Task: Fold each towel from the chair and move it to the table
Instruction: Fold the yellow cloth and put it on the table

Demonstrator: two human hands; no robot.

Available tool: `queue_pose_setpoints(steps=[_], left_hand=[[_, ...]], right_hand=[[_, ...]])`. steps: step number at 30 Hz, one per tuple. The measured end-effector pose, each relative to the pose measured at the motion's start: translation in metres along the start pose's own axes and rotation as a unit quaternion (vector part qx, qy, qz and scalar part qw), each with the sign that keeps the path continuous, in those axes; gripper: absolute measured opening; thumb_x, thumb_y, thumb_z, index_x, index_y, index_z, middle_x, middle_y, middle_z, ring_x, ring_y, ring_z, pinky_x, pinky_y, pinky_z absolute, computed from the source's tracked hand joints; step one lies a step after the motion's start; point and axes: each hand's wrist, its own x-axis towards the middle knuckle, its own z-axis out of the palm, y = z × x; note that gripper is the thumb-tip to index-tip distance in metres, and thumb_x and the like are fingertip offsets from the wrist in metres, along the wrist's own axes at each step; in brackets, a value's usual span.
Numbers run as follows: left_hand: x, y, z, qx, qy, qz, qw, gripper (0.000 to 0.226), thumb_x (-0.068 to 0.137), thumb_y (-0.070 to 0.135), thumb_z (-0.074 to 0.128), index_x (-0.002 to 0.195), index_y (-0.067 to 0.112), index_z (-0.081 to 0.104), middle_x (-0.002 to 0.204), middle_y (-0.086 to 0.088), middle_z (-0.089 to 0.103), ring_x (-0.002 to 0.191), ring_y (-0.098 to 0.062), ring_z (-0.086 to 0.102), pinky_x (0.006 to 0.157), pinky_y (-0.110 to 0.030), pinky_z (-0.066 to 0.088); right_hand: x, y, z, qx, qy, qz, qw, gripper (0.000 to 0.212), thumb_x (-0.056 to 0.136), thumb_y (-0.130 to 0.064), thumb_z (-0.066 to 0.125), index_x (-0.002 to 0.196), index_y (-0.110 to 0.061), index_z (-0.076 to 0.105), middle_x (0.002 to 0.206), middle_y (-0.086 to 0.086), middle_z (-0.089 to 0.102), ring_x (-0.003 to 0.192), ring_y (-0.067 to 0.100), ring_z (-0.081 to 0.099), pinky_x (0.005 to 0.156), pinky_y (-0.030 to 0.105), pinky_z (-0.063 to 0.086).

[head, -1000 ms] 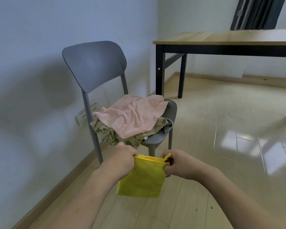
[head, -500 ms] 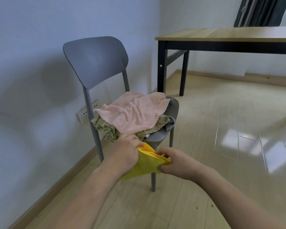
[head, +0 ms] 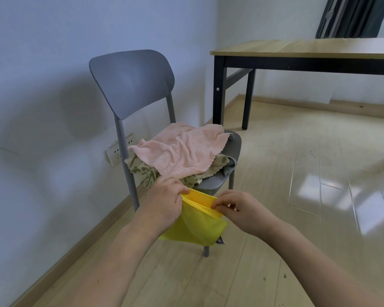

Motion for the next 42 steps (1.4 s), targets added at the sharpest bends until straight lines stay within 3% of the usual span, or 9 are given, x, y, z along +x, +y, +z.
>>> queue_pose_setpoints(steps=[4,7,14,25,27,31,34,38,42], left_hand=[[-0.001,0.003,-0.001,0.003,0.008,-0.002,1.0,0.032,0.095,0.007,0.041,0.112,0.015,0.067,0.113,0.005,0.059,0.101,-0.004,0.037,0.095,-0.02,0.034],[-0.002,0.005,-0.001,0.002,0.013,-0.001,1.0,0.032,0.095,0.007,0.042,0.112,0.015,0.067,0.113,0.005,0.059,0.103,-0.005,0.038,0.096,-0.021,0.034],[-0.003,0.004,-0.001,0.006,0.011,0.009,1.0,0.032,0.095,0.007,0.042,0.11,0.016,0.068,0.113,0.006,0.059,0.099,-0.004,0.036,0.095,-0.019,0.032],[-0.007,-0.011,-0.01,0.036,-0.027,0.02,0.999,0.025,0.084,0.006,0.048,0.095,0.024,0.061,0.092,0.011,0.059,0.086,-0.01,0.047,0.078,-0.025,0.042],[-0.008,-0.012,-0.013,0.011,-0.018,0.0,1.0,0.024,0.083,0.006,0.048,0.094,0.027,0.052,0.085,0.012,0.05,0.08,-0.009,0.046,0.07,-0.024,0.04],[-0.006,-0.013,-0.012,0.038,-0.066,0.008,0.997,0.023,0.082,0.005,0.045,0.088,0.027,0.049,0.087,0.013,0.05,0.089,-0.011,0.042,0.073,-0.024,0.036],[0.01,-0.014,-0.016,0.036,-0.127,-0.039,0.99,0.025,0.072,0.0,0.046,0.069,0.024,0.039,0.079,0.006,0.049,0.083,-0.015,0.041,0.063,-0.027,0.031],[0.052,0.0,-0.044,-0.007,-0.164,-0.109,0.98,0.028,0.074,-0.006,0.042,0.061,0.018,0.032,0.065,-0.001,0.037,0.064,-0.016,0.033,0.051,-0.027,0.022],[0.112,0.015,-0.087,-0.002,-0.064,-0.102,0.993,0.022,0.079,-0.005,0.042,0.072,0.016,0.041,0.072,-0.002,0.044,0.077,-0.024,0.04,0.061,-0.032,0.035]], right_hand=[[-0.005,-0.009,-0.003,0.037,-0.024,0.022,0.999,0.028,0.095,-0.04,0.048,0.107,-0.022,0.067,0.108,-0.01,0.059,0.092,0.001,0.053,0.083,0.023,0.047],[-0.006,-0.013,-0.001,-0.003,-0.044,0.026,0.999,0.05,0.081,-0.061,0.059,0.118,-0.028,0.06,0.112,-0.015,0.055,0.1,0.002,0.051,0.089,0.021,0.045],[-0.003,-0.01,0.0,-0.099,-0.034,-0.052,0.993,0.023,0.094,-0.033,0.055,0.105,-0.016,0.065,0.103,-0.005,0.058,0.089,0.009,0.052,0.08,0.022,0.044],[-0.001,-0.009,-0.005,-0.113,-0.003,-0.062,0.992,0.023,0.1,-0.028,0.042,0.099,-0.011,0.058,0.095,-0.001,0.053,0.085,0.016,0.052,0.076,0.026,0.041],[-0.003,-0.011,-0.009,-0.101,0.015,-0.066,0.993,0.017,0.1,-0.024,0.043,0.107,-0.014,0.055,0.098,-0.005,0.053,0.088,0.016,0.052,0.079,0.03,0.044],[-0.003,-0.017,-0.018,-0.094,0.018,-0.058,0.994,0.035,0.099,-0.023,0.047,0.134,-0.026,0.043,0.105,-0.016,0.047,0.099,0.01,0.05,0.087,0.027,0.044],[0.01,-0.017,-0.032,-0.154,-0.01,-0.08,0.985,0.019,0.096,-0.025,0.052,0.111,-0.015,0.059,0.099,-0.009,0.05,0.094,0.011,0.05,0.079,0.021,0.038],[0.041,-0.028,-0.072,-0.198,-0.025,-0.067,0.978,0.008,0.09,-0.023,0.061,0.089,-0.021,0.053,0.091,-0.009,0.046,0.086,0.01,0.045,0.075,0.022,0.035],[0.083,-0.058,-0.128,-0.213,0.074,-0.083,0.971,0.017,0.09,-0.019,0.059,0.081,-0.024,0.046,0.087,-0.008,0.047,0.083,0.017,0.05,0.074,0.032,0.045]])
